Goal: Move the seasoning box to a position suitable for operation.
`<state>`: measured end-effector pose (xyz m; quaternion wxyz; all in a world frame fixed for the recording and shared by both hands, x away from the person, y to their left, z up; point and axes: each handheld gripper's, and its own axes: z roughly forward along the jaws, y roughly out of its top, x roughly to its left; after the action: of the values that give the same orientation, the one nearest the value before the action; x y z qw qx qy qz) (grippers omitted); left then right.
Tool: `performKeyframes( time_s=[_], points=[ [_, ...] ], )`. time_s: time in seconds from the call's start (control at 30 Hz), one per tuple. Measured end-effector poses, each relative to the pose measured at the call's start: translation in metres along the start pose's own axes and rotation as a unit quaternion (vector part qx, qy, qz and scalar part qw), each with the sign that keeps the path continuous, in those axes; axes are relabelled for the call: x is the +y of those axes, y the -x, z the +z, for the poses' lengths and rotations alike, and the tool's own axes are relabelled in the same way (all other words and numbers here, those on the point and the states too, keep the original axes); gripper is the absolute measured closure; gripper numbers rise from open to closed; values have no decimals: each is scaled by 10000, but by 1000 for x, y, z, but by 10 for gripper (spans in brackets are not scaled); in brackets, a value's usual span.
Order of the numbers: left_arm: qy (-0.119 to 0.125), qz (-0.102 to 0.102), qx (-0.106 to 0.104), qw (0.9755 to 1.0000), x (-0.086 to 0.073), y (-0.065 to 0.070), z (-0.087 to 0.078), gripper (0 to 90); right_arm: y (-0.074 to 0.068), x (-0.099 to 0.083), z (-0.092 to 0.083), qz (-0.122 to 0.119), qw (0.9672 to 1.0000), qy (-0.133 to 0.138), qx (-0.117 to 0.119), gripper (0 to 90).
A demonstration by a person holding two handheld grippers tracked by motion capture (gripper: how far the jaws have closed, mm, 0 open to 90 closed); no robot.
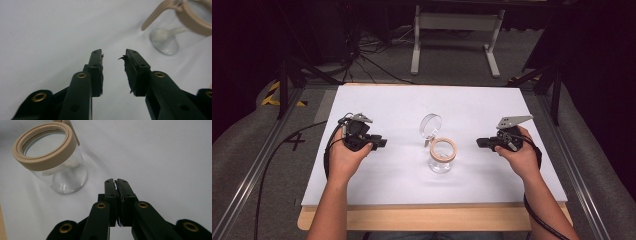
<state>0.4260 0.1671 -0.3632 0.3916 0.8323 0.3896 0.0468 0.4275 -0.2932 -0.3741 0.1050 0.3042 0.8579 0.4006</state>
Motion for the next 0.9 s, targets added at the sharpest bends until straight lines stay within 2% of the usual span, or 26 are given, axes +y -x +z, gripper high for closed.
performKeyframes(
  time_s=[0.03,0.07,0.1,0.13,0.27,0.33,0.37,0.4,0.43,0.47,0.53,0.73,0.87,0.9],
  points=[
    [0,0,0,10000,0,0,0,712,-1,-1,-1,13,10000,-3,-9,874],
    [-15,124,-95,9999,5,3,0,715,-2,-1,-3,8,10000,14,-20,875],
    [-15,124,-95,9999,5,3,0,728,-2,-1,-3,8,10000,14,-20,875],
    [-2,262,-193,9995,9,4,0,749,-2,-4,-6,57,10000,32,-44,890],
    [61,392,-179,9991,16,8,0,797,-3,-6,-11,168,9999,28,-21,894],
    [205,479,-182,9985,22,14,0,829,-4,-10,-16,198,9998,-10,-13,897],
    [205,479,-182,9985,22,14,0,841,-4,-10,-16,198,9998,-10,-13,897],
    [393,476,-124,9980,27,19,0,848,-6,-12,-17,224,9997,-4,-8,897],
    [393,476,-124,9980,27,19,0,848,-6,-12,-17,224,9997,-4,-8,897],
    [615,405,-51,9973,30,23,0,848,-6,-13,-17,204,9998,-13,-11,896],
    [745,453,11,9962,36,29,2,853,-9,-15,-17,185,9998,-56,-4,896],
    [786,478,-44,9957,49,34,16,879,-14,-21,-18,240,9997,-41,38,896],
    [862,421,-67,9954,55,34,26,871,-20,-24,-18,285,9995,-59,88,897],
    [913,415,-81,9949,56,34,28,871,-23,-26,-17,355,9992,-54,155,897]
  ],
)
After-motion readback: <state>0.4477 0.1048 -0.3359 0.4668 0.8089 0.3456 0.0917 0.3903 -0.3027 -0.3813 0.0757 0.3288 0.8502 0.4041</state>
